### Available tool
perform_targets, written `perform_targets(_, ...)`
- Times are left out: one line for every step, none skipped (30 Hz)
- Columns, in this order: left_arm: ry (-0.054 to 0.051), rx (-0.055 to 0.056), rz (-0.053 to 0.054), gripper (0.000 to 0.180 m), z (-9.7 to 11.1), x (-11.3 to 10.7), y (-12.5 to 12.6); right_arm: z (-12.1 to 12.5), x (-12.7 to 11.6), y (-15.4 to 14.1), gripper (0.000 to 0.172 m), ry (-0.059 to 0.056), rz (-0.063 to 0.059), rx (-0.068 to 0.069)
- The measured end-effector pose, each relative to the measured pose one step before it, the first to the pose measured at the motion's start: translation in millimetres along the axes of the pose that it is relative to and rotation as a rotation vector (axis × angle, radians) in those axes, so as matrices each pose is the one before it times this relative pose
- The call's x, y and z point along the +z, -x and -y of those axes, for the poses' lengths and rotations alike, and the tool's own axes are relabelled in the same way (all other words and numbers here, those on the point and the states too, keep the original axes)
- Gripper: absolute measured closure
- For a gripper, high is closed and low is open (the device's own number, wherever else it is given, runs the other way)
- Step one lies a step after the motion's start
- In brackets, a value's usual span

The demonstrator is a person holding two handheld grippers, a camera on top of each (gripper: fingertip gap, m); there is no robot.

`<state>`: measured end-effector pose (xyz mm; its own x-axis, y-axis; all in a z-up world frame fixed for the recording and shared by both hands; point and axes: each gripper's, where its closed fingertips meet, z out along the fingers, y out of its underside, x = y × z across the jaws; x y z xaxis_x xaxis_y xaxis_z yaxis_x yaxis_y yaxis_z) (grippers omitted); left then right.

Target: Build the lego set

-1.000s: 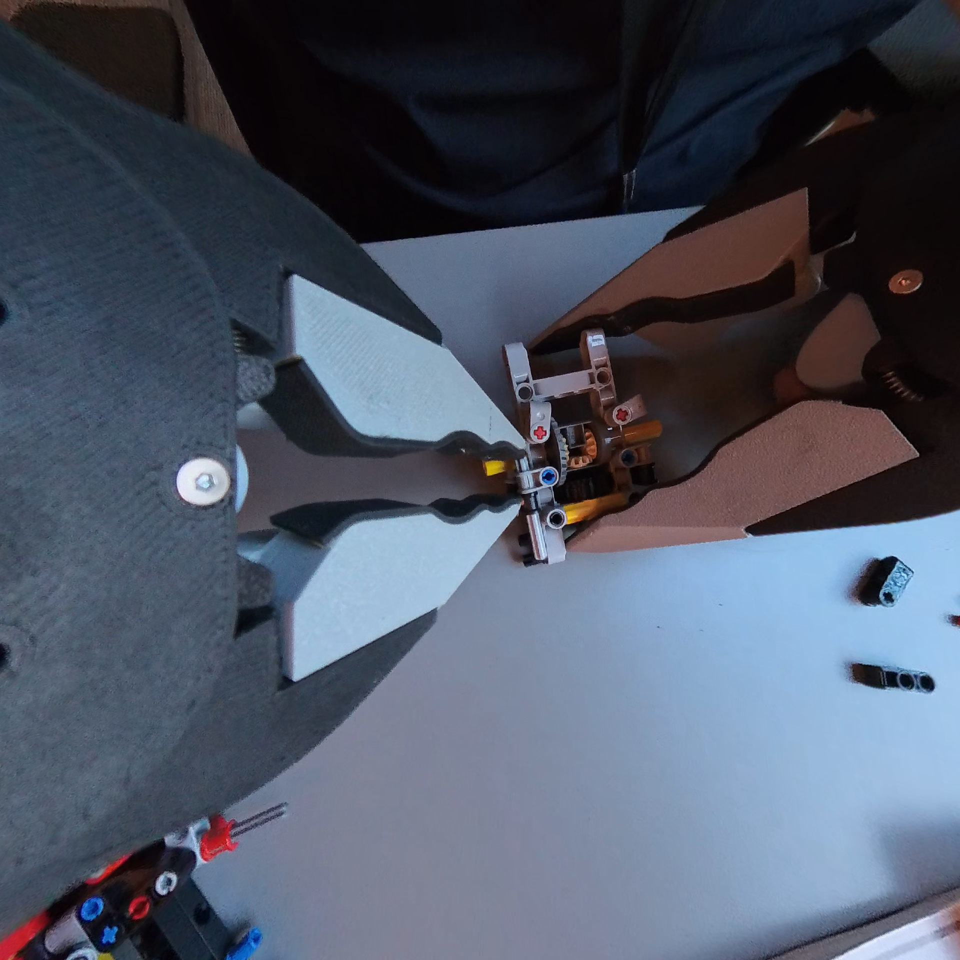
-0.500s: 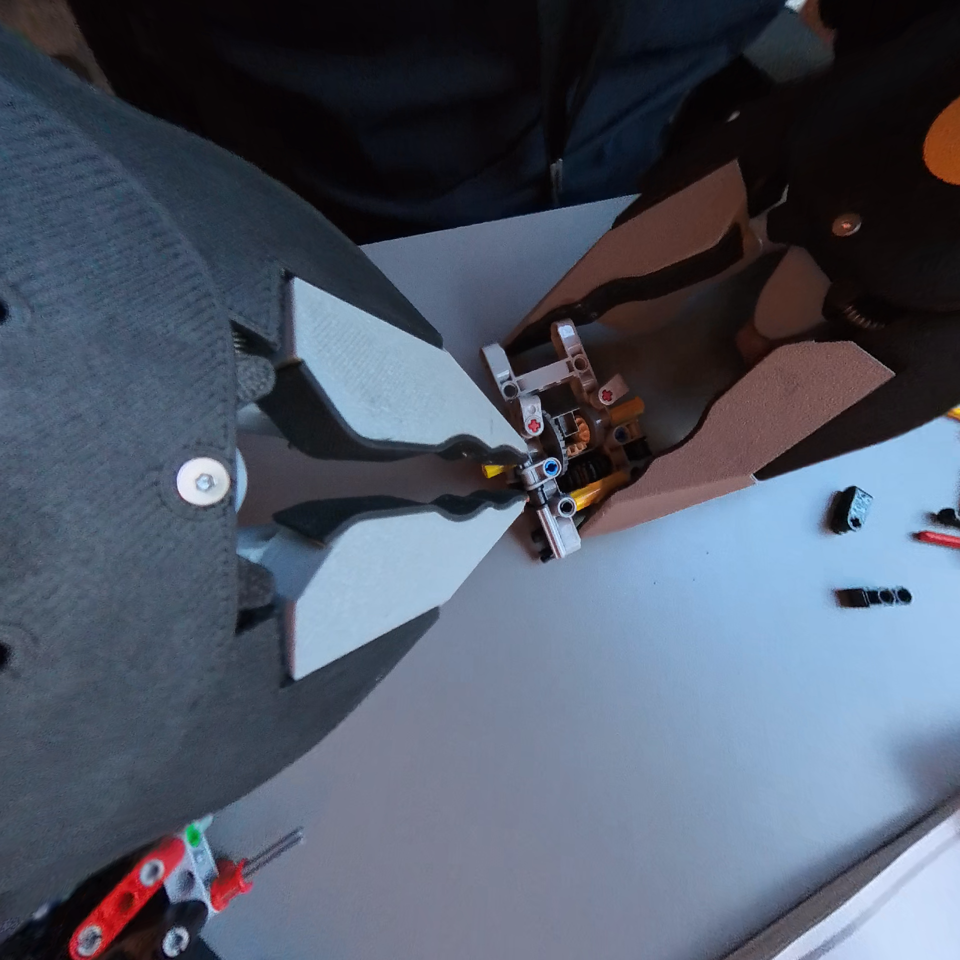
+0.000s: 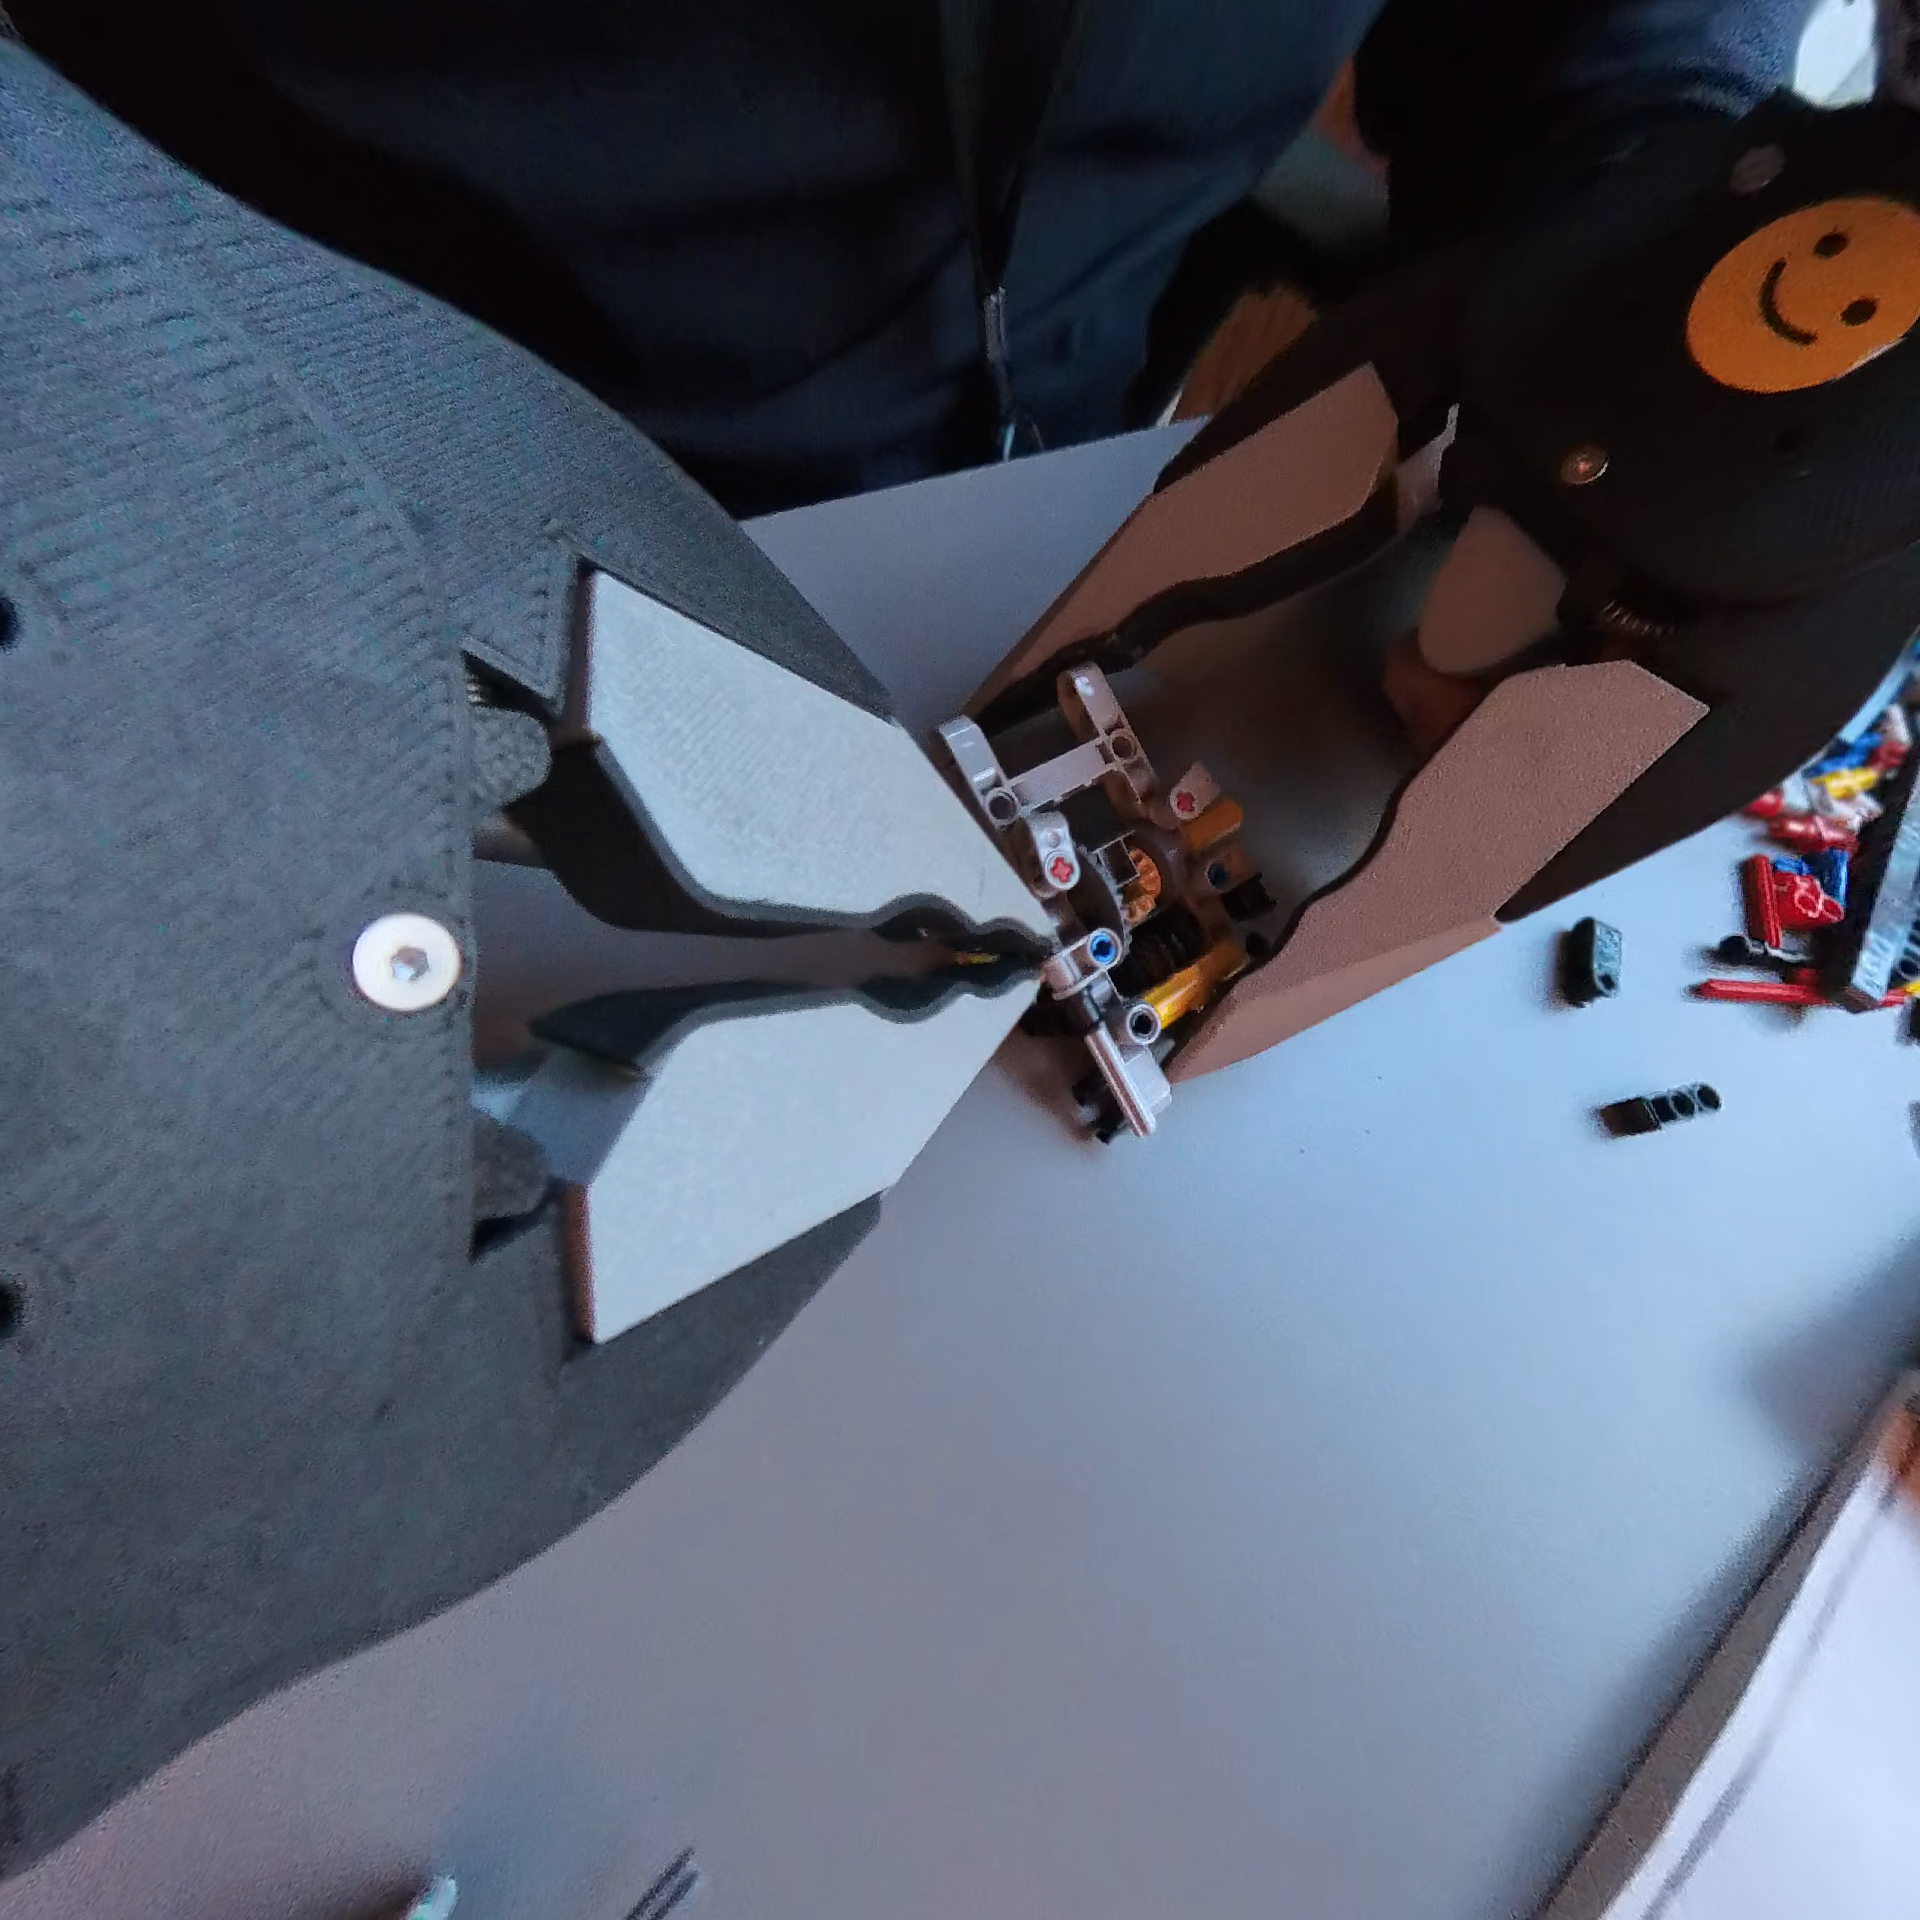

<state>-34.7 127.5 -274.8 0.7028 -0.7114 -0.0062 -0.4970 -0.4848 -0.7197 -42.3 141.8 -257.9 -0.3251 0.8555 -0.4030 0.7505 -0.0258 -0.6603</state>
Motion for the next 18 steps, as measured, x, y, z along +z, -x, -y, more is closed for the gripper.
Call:
perform_targets(0.0006,0.0041,0.0005,0.095,1.08,1.01,-1.33,-1.97,-2.45,0.41,0.172,-0.0039,-0.0009,-0.0115)
perform_targets(-0.0006,0.0,0.0009,0.095,0.25,0.07,-0.02,-2.04,-3.4,-0.07,0.172,0.0,-0.0197,-0.03)
perform_targets(-0.0003,-0.0005,-0.0003,0.095,-0.41,-0.44,0.41,-0.9,-4.64,0.7,0.172,-0.001,-0.0151,-0.0248)
perform_targets(-0.0005,0.0041,-0.0001,0.096,-0.25,-0.44,0.27,1.06,-5.12,0.5,0.172,-0.0127,-0.0144,-0.0137)
perform_targets(-0.0002,0.0016,-0.0016,0.096,-0.15,-0.31,0.09,2.26,-4.79,0.09,0.172,-0.0217,-0.013,-0.0067)
perform_targets(0.0007,0.0008,-0.0017,0.096,-0.1,-0.05,0.1,2.59,-3.94,-0.04,0.172,-0.0237,-0.0099,-0.0015)
perform_targets(0.0004,0.0029,-0.0011,0.095,0.07,-0.04,-0.02,1.78,-2.4,1.02,0.172,-0.0209,-0.0001,0.0007)
perform_targets(0.0005,0.0025,0.0002,0.096,0.11,0.0,0.07,0.64,-1.04,1.24,0.172,-0.0139,0.0036,0.0021)
perform_targets(-0.0005,0.0065,0.0031,0.096,0.18,-0.16,0.26,-0.13,-0.08,-0.08,0.172,-0.0117,-0.0062,0.0013)
perform_targets(-0.0013,0.0064,0.0053,0.096,0.17,-0.37,0.69,-0.93,0.6,-1.3,0.17,-0.0104,-0.0141,0.0025)
perform_targets(-0.0013,0.0087,0.0038,0.096,0.19,-0.37,0.5,-0.93,0.88,-1.03,0.165,-0.0102,-0.0116,0.004)
perform_targets(-0.0018,0.0134,0.0053,0.096,0.35,-0.59,0.35,-0.86,0.97,0.22,0.162,-0.0101,-0.0037,0.0004)
perform_targets(-0.0003,0.016,0.0109,0.096,0.37,-0.81,1.12,-1.44,0.85,1.06,0.158,-0.0032,0.0023,-0.0051)
perform_targets(0.0026,0.0231,0.0203,0.096,0.3,-1.4,2.34,-1.9,0.79,0.5,0.152,0.0034,0.0001,-0.0077)
perform_targets(0.0026,0.0366,0.0238,0.096,0.5,-1.88,2.28,-1.49,0.57,-0.89,0.145,0.0027,-0.0076,-0.008)
perform_targets(0.0029,0.0435,0.0195,0.096,0.46,-2.07,1.16,-0.97,0.41,-0.67,0.139,-0.0018,-0.0042,-0.0072)
perform_targets(0.0046,0.0323,0.0056,0.096,-0.14,-1.92,-0.68,-0.99,0.65,-0.01,0.137,-0.0021,0.004,-0.0017)
perform_targets(0.0102,0.0145,-0.0219,0.096,-0.91,-1.73,-4.06,-1.79,0.95,-0.73,0.136,0.0056,0.003,0.0082)
